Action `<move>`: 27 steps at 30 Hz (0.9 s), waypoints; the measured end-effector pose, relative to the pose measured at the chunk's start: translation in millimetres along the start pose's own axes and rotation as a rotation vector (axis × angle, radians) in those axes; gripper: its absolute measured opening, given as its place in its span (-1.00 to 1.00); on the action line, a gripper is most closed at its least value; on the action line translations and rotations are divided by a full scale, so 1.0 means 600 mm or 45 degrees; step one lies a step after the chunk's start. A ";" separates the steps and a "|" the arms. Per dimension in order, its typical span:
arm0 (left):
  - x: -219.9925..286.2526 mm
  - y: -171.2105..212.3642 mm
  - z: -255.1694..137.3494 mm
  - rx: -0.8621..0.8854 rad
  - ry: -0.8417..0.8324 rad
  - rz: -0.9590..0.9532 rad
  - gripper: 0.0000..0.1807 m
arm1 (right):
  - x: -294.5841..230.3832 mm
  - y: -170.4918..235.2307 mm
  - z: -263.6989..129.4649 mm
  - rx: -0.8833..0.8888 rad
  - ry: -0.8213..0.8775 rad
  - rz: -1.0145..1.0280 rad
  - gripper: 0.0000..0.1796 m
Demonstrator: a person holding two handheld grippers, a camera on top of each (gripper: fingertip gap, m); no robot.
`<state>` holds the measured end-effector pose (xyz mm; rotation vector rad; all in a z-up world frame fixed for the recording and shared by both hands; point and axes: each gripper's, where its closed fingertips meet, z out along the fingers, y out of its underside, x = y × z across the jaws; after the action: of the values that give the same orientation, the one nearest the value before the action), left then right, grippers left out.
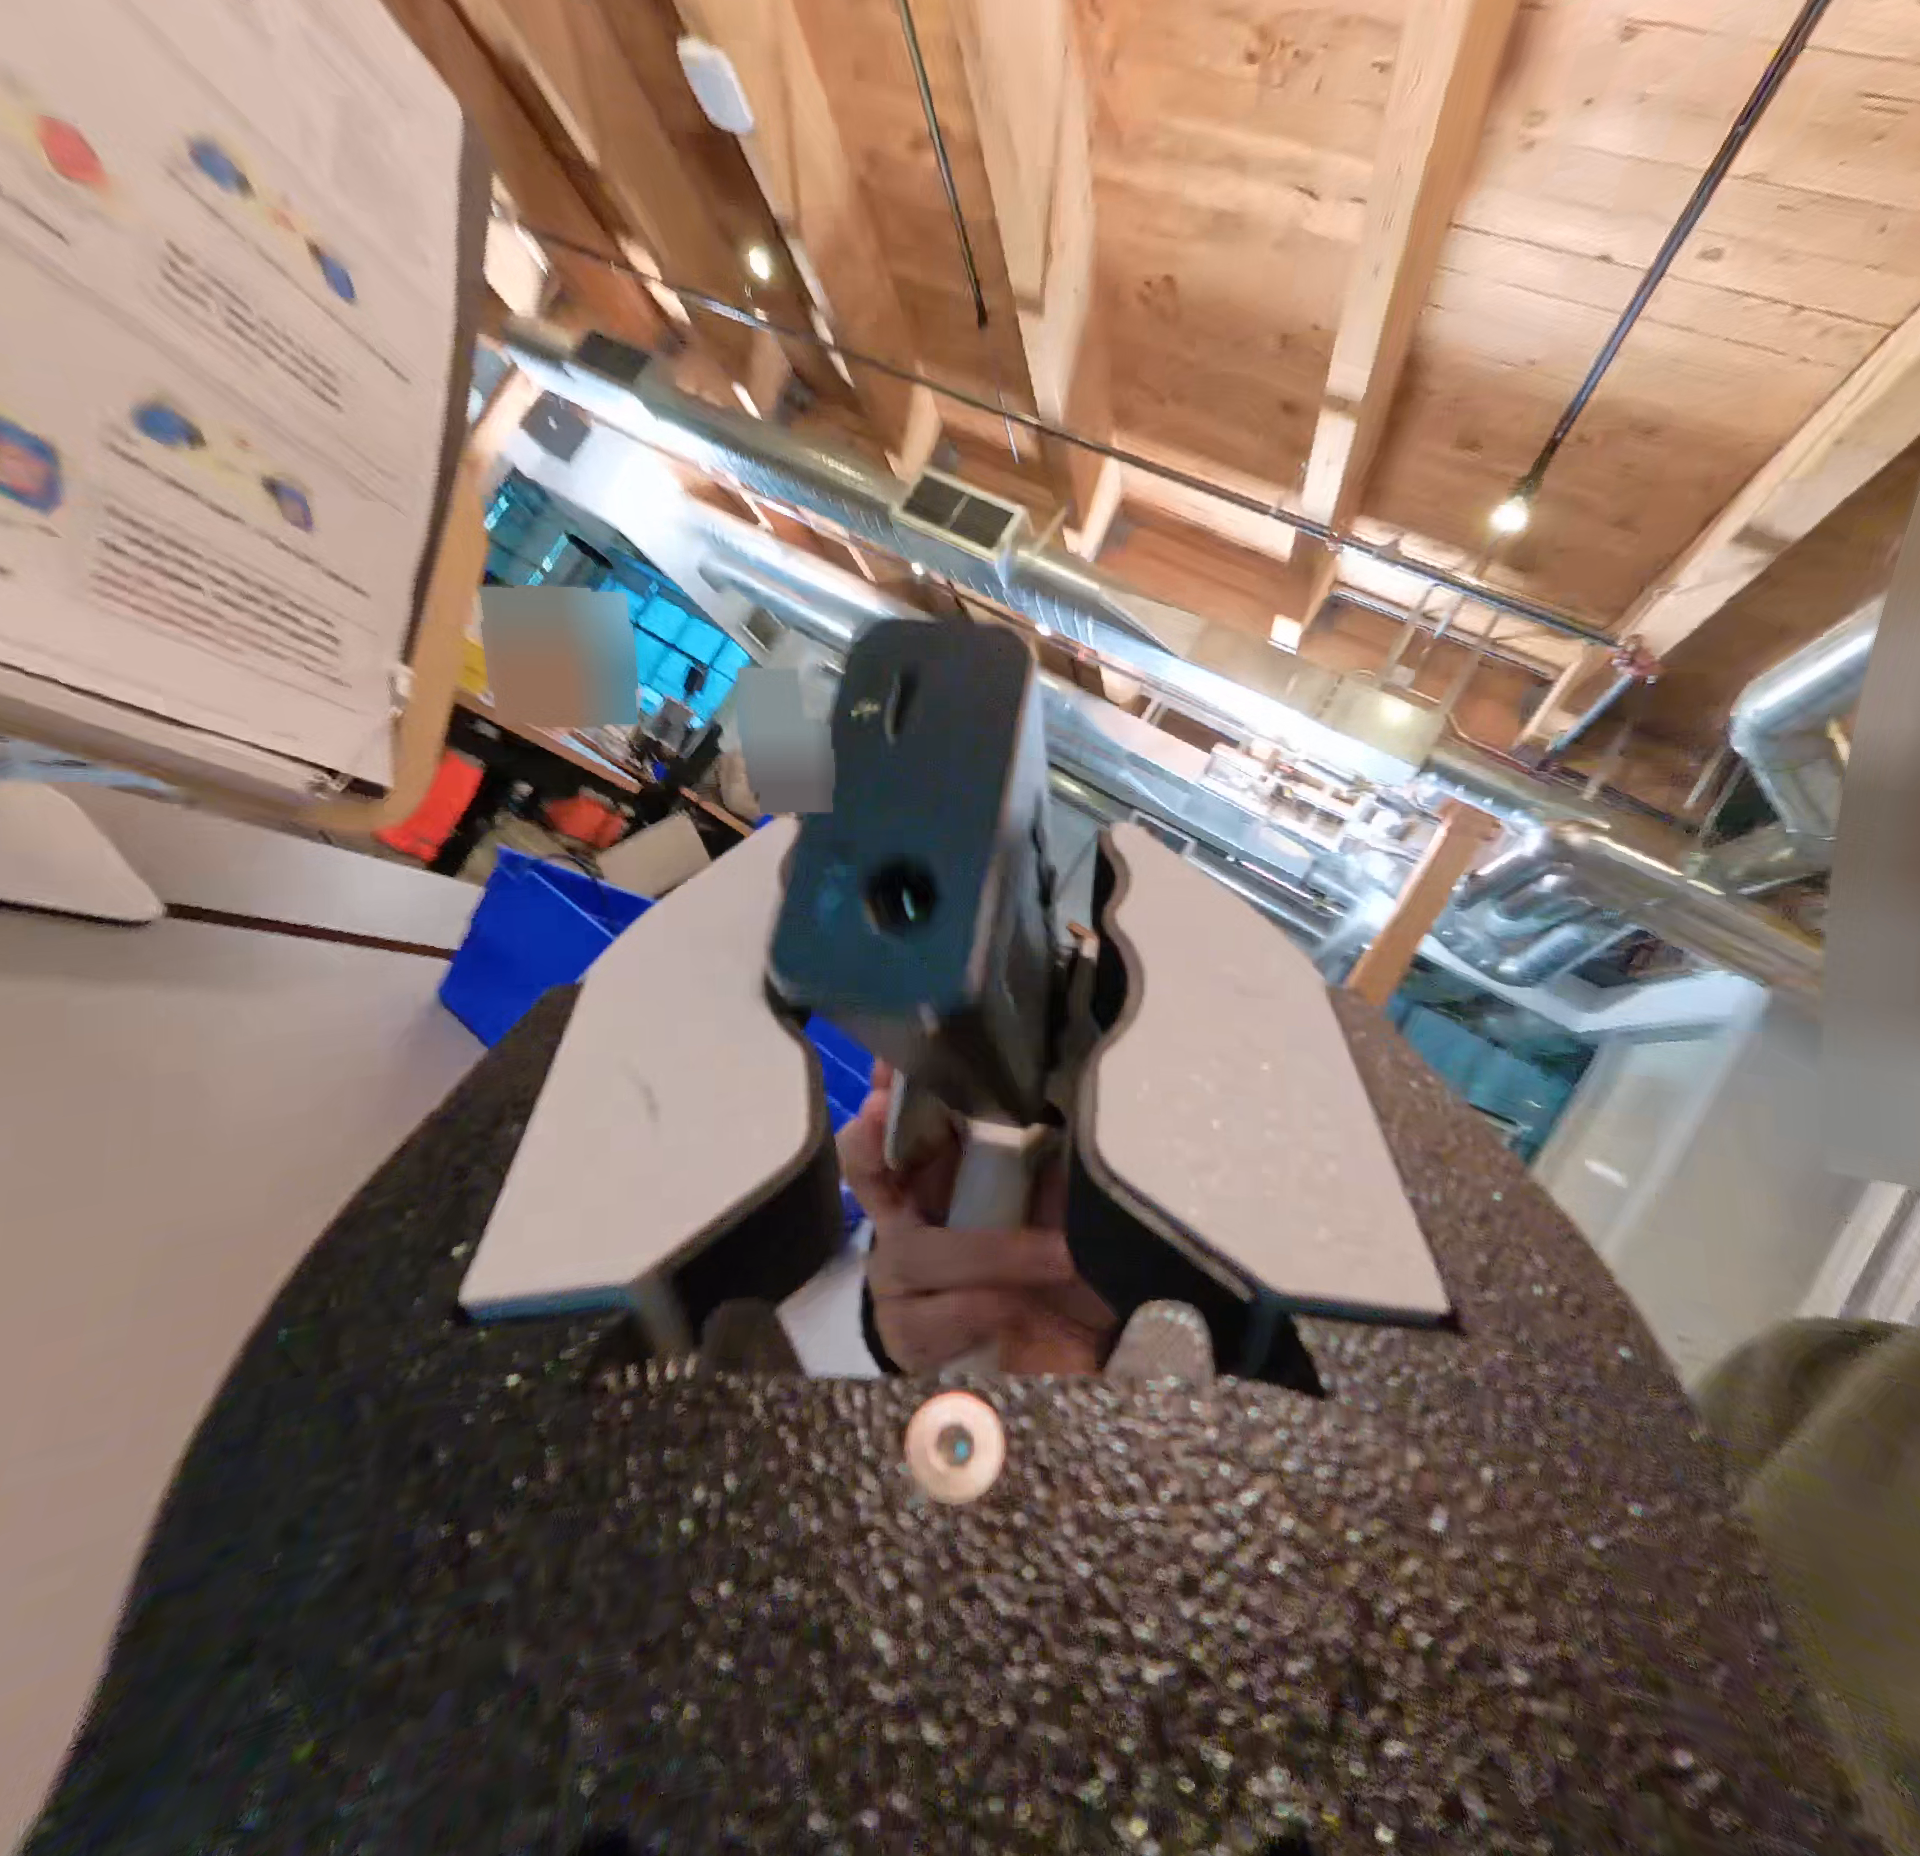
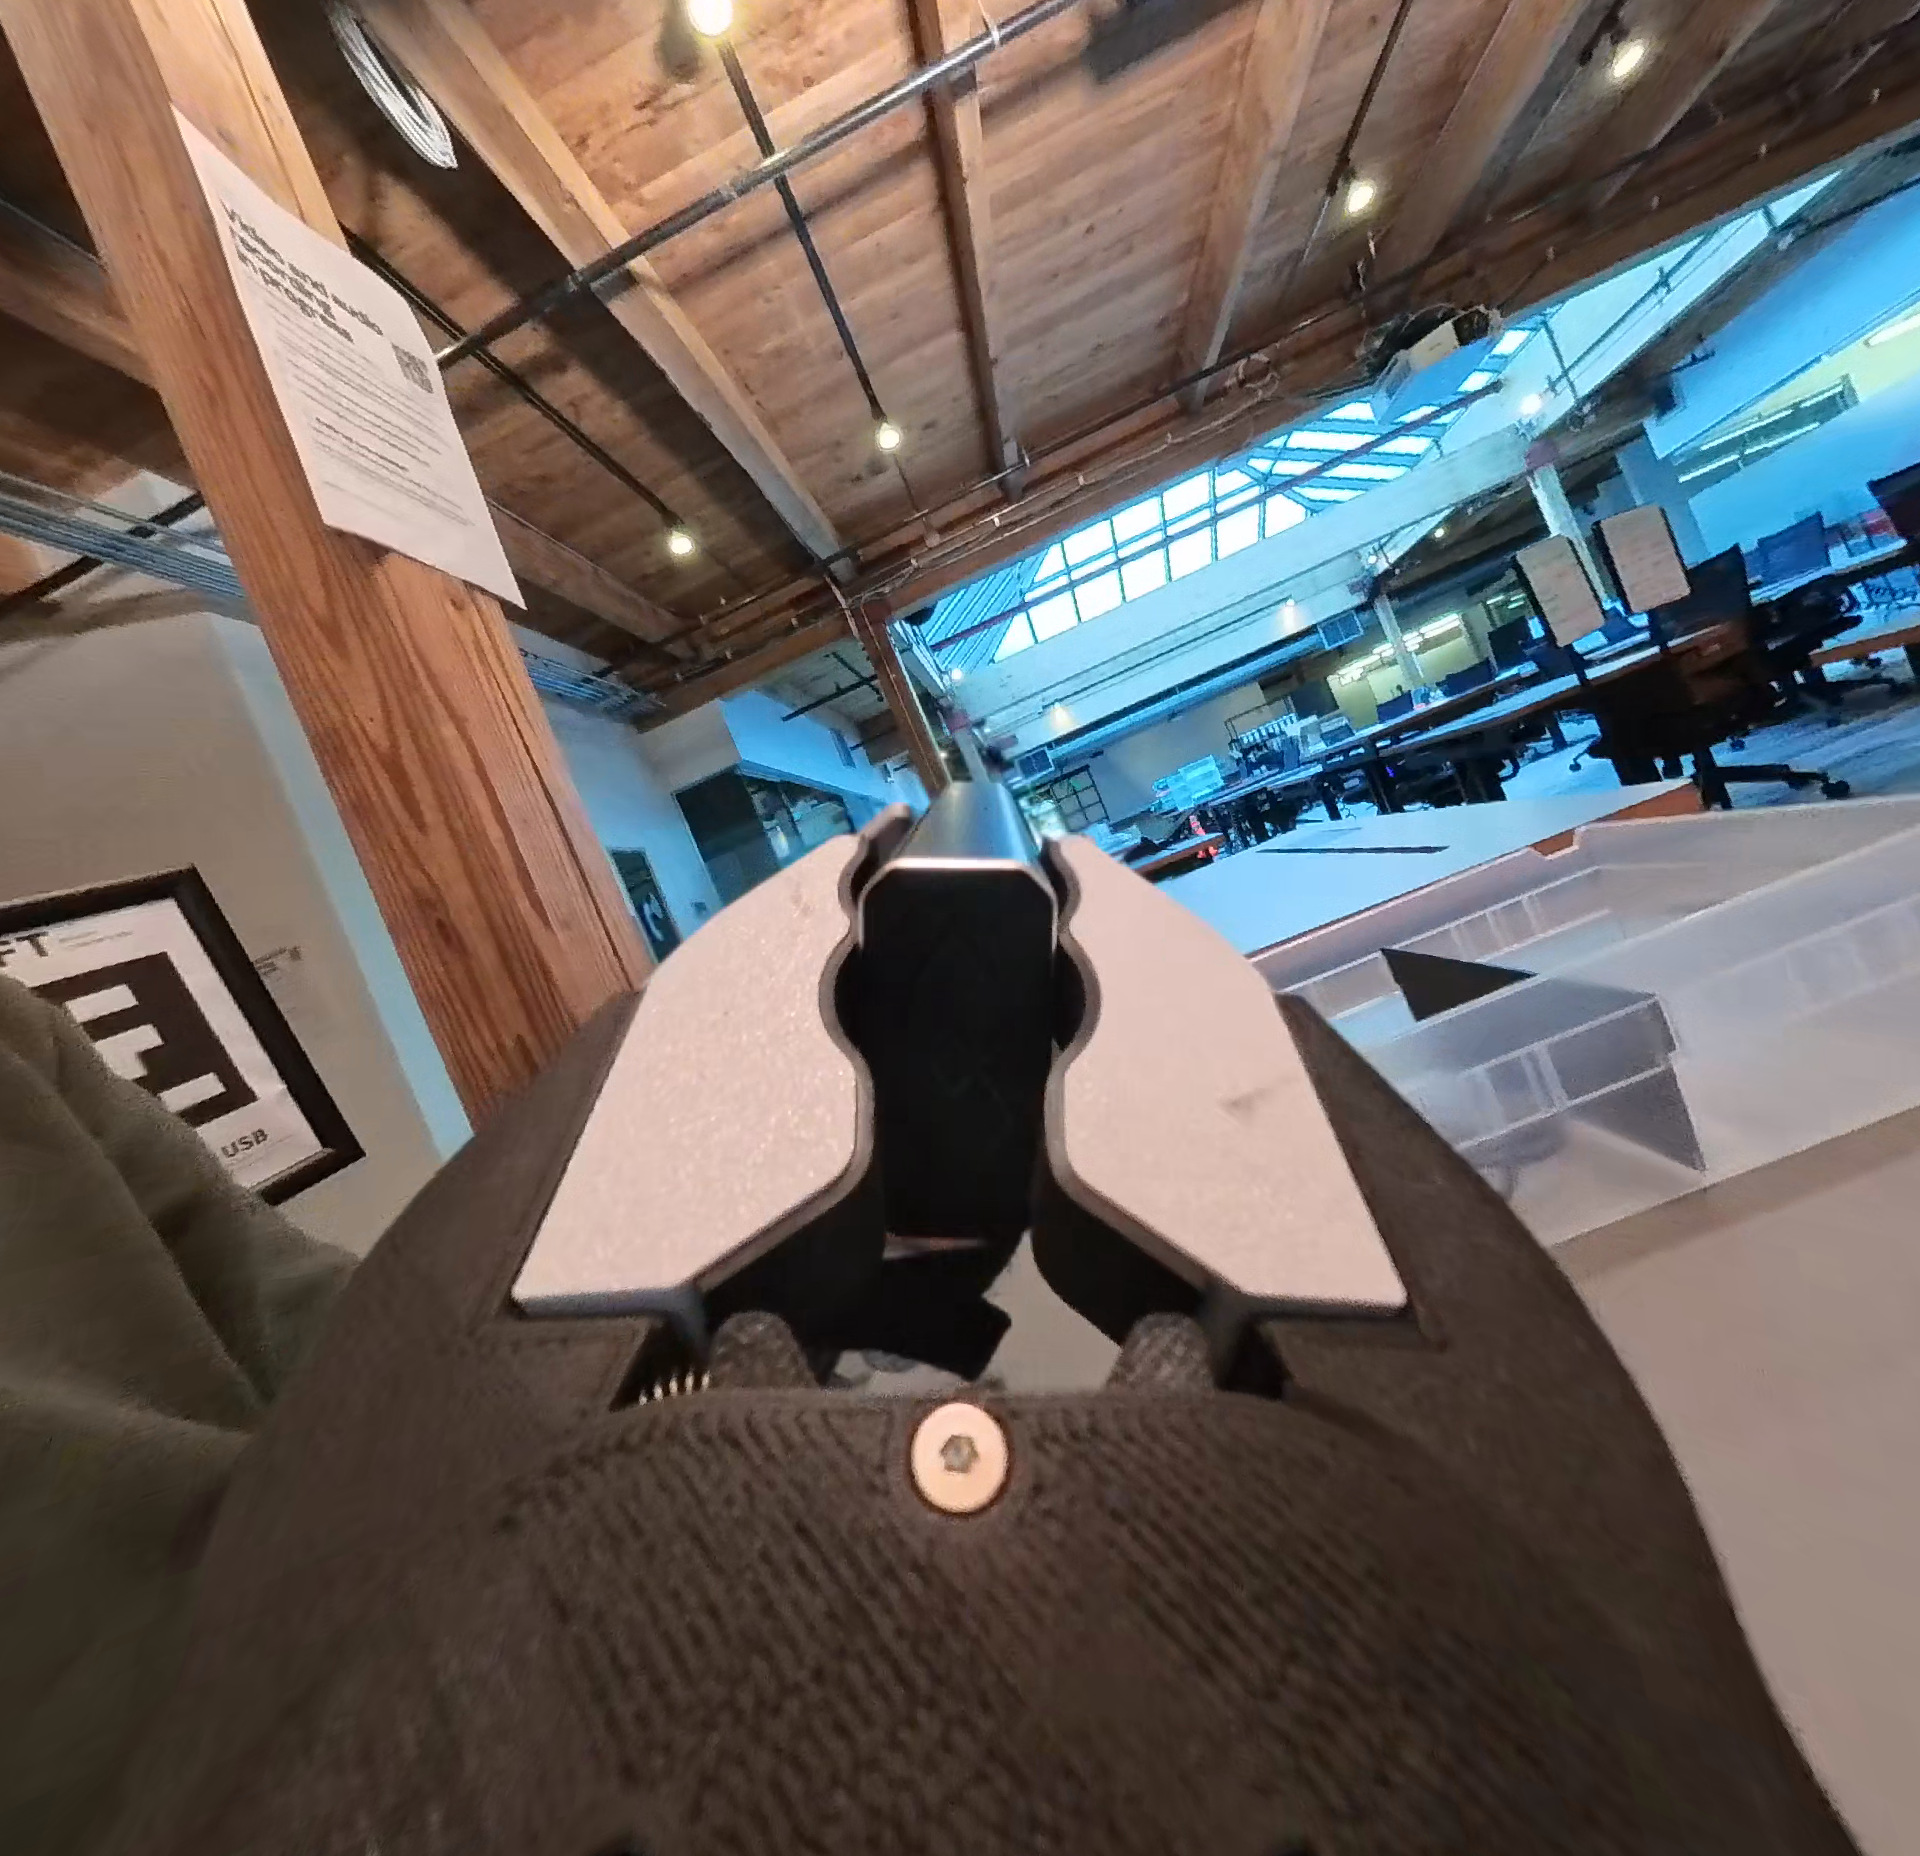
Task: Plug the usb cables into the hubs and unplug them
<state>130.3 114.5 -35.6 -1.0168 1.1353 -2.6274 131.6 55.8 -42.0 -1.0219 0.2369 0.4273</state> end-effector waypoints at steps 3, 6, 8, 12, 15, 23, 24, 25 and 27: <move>0.008 -0.004 -0.002 0.006 0.083 0.097 -0.66 | 0.004 0.016 -0.002 -0.089 -0.035 0.046 -0.66; 0.012 -0.002 0.005 -0.131 0.101 0.208 -0.67 | 0.017 0.039 -0.013 -0.226 -0.048 0.069 -0.62; 0.021 -0.001 0.014 -0.254 0.140 0.303 -0.68 | 0.023 0.045 -0.022 -0.296 -0.035 0.033 -0.56; 0.045 0.026 0.033 -0.665 0.266 0.498 -0.68 | 0.021 0.064 -0.042 -0.467 -0.060 0.014 -0.35; 0.034 0.053 0.037 -0.992 0.269 0.672 -0.67 | 0.028 0.090 -0.036 -0.556 -0.005 -0.109 -0.28; 0.039 0.083 0.067 -1.261 0.276 0.779 -0.68 | 0.040 0.139 0.017 -0.589 0.199 -0.591 -0.44; 0.042 0.090 0.070 -1.265 0.289 0.776 -0.68 | 0.037 0.132 0.020 -0.551 0.213 -0.655 -0.61; 0.049 0.096 0.072 -1.264 0.326 0.772 -0.68 | 0.035 0.131 0.020 -0.547 0.211 -0.684 -0.62; 0.054 0.100 0.078 -1.247 0.344 0.807 -0.68 | 0.039 0.122 0.017 -0.513 0.230 -0.677 -0.63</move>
<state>124.7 31.9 -35.4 -0.2341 2.4042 -1.6814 119.4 103.0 -102.5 -1.4674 0.0313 -0.1103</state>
